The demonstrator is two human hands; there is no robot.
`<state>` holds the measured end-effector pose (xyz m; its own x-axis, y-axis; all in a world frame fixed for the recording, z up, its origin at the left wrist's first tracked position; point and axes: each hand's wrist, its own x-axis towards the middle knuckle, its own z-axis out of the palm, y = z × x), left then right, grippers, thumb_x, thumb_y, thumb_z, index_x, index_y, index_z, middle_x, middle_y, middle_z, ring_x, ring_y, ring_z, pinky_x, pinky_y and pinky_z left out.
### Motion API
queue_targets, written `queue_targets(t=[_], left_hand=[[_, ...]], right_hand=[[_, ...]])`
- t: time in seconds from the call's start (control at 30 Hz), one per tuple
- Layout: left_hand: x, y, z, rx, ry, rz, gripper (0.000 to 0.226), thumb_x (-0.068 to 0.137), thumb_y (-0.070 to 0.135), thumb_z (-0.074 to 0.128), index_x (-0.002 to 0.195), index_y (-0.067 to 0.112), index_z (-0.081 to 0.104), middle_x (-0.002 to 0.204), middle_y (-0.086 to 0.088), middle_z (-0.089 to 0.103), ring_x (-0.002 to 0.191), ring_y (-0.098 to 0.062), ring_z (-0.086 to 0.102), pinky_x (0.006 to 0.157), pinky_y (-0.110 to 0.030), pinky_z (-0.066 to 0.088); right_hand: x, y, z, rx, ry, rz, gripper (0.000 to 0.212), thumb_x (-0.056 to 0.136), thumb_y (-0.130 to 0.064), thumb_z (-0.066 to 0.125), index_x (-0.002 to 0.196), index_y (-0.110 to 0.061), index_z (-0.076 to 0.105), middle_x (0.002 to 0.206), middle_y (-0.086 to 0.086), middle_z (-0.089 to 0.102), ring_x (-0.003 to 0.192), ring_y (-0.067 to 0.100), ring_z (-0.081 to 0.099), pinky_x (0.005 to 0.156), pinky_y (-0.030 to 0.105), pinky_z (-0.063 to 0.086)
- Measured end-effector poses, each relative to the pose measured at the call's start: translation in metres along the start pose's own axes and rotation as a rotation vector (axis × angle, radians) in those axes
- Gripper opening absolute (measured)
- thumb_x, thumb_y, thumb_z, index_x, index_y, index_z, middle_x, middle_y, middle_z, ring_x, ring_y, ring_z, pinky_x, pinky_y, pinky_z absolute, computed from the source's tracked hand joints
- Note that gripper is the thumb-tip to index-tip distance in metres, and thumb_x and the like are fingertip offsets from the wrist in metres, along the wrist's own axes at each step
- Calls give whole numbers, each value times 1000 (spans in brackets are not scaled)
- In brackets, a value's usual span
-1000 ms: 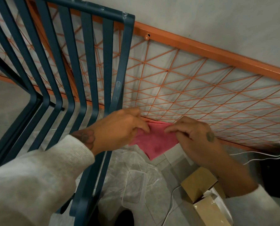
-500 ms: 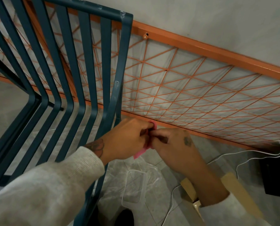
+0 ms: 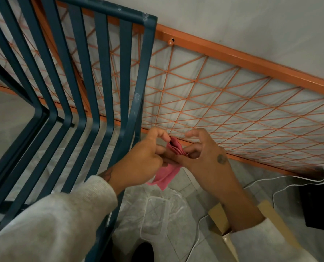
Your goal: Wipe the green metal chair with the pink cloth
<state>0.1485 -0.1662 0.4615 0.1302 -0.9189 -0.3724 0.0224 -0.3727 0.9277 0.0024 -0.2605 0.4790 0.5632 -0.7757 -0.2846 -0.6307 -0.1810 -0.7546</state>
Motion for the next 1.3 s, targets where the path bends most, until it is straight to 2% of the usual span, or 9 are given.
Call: queue_targets(t=[0.1,0.23,0.33,0.5,0.63,0.73,1.0,1.2,1.3], left_hand=[[2,-13,-4,-5,78,-4,49,86,-15,48,95,34,44,93,-4,78,100,-50,63,95,-65,46],[7,-16,-9,163,247,55,51,80,7,75,115,33,49,106,11,68,105,-14,64,90,-36,55],[11,-11,-11,109,37,54,83,71,19,86,139,36,42,127,18,61,122,3,53,103,-25,41],[12,2,-3,13,-38,125,35,78,10,78,112,13,68,108,-1,74,103,-12,69,96,-30,54],[12,5,1,-77,-18,167,20,83,5,71,103,5,72,99,-2,76,94,-14,72,83,-24,57],[11,7,3,-109,-42,133,20,83,4,70,103,4,72,100,-3,76,95,-15,73,82,-24,57],[1,21,-3,-74,-93,100,23,77,8,75,100,6,73,98,-5,77,93,-20,74,83,-31,60],[-1,39,-4,-115,-84,106,34,71,16,75,106,13,73,101,-4,77,96,-17,73,87,-32,59],[-1,39,-7,-103,-75,94,34,72,16,75,105,11,73,102,-4,77,96,-18,73,89,-35,58]], right_hand=[[2,-4,-9,-137,-7,-93,36,76,-22,76,108,-33,62,76,-18,73,73,-3,66,71,27,57],[0,-18,-26,-112,1,-211,21,75,-23,77,95,-30,74,74,-12,72,72,3,68,68,28,57],[-1,-32,-42,23,-37,-269,18,73,-30,76,91,-28,76,78,-7,74,73,13,70,70,43,59],[0,-59,-67,210,-15,-393,24,81,6,70,90,-15,75,80,10,74,70,22,69,67,34,58],[10,-76,-86,271,76,-473,25,85,3,63,98,-17,73,81,15,68,66,25,63,66,53,59],[22,-77,-94,372,143,-469,25,91,2,56,105,-18,64,76,10,60,67,22,58,61,49,60],[67,2,-63,496,128,-1,35,84,14,42,74,-12,64,71,7,59,62,19,51,55,25,46],[31,47,-9,595,-324,358,7,77,-8,67,81,-10,73,73,16,63,62,26,52,57,32,51],[19,53,3,558,-424,328,25,98,-5,45,84,-10,64,73,14,62,67,26,54,61,35,51]])
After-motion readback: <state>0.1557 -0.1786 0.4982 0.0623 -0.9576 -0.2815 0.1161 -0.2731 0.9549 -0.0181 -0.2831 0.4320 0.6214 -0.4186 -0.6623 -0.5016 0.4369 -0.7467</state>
